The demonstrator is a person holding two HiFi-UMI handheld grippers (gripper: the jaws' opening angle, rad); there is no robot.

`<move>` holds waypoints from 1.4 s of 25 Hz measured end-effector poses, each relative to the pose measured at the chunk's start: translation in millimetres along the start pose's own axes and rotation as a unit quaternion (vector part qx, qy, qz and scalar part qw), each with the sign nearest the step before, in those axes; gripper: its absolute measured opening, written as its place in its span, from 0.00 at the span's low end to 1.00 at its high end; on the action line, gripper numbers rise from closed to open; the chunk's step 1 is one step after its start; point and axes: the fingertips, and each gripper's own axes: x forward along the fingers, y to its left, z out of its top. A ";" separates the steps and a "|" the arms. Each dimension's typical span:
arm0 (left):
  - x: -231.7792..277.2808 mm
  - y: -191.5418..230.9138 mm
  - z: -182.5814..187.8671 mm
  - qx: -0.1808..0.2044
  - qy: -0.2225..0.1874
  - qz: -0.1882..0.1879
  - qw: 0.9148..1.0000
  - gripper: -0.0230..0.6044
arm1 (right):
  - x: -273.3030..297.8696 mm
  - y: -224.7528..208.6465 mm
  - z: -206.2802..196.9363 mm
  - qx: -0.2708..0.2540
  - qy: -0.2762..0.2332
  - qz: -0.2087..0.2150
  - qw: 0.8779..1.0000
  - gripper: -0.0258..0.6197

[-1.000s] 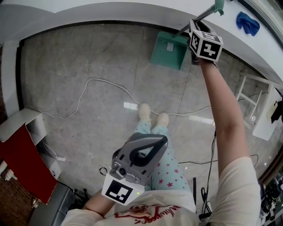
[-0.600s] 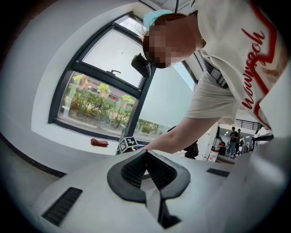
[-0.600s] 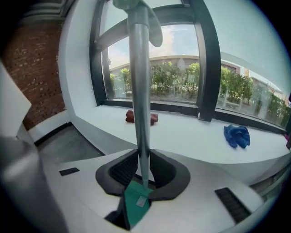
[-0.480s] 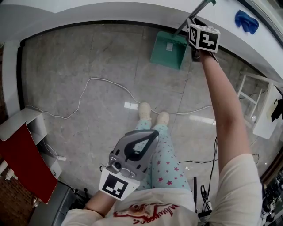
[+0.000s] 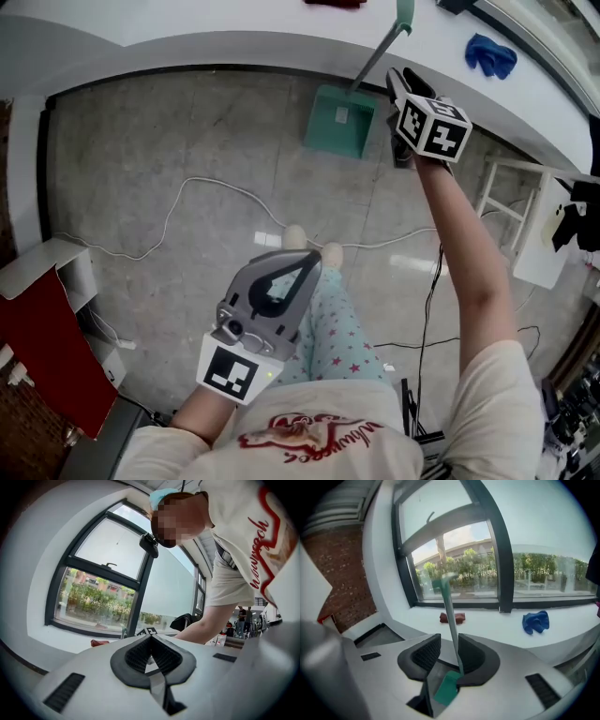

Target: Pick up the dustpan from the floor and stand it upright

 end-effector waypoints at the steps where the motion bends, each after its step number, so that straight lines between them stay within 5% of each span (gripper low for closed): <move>1: 2.0 -2.8 9.5 0.005 -0.004 -0.003 1.000 0.07 | -16.9 5.5 15.2 0.000 -0.017 0.006 1.000 0.21; 11: 14.2 -48.1 94.8 0.041 -0.032 -0.045 0.998 0.07 | -188.6 57.7 134.4 -0.036 -0.127 0.009 0.991 0.21; 15: 9.3 -49.3 122.0 0.038 -0.044 -0.035 0.998 0.07 | -252.2 97.3 157.6 -0.049 -0.152 0.023 0.987 0.21; 25: 0.4 -106.5 167.3 0.054 -0.062 -0.094 0.992 0.07 | -382.0 121.8 141.1 0.037 -0.177 0.021 0.983 0.16; 35: -29.0 -142.5 180.5 0.052 -0.062 -0.107 0.991 0.07 | -436.2 169.7 129.7 -0.001 -0.186 0.081 0.979 0.10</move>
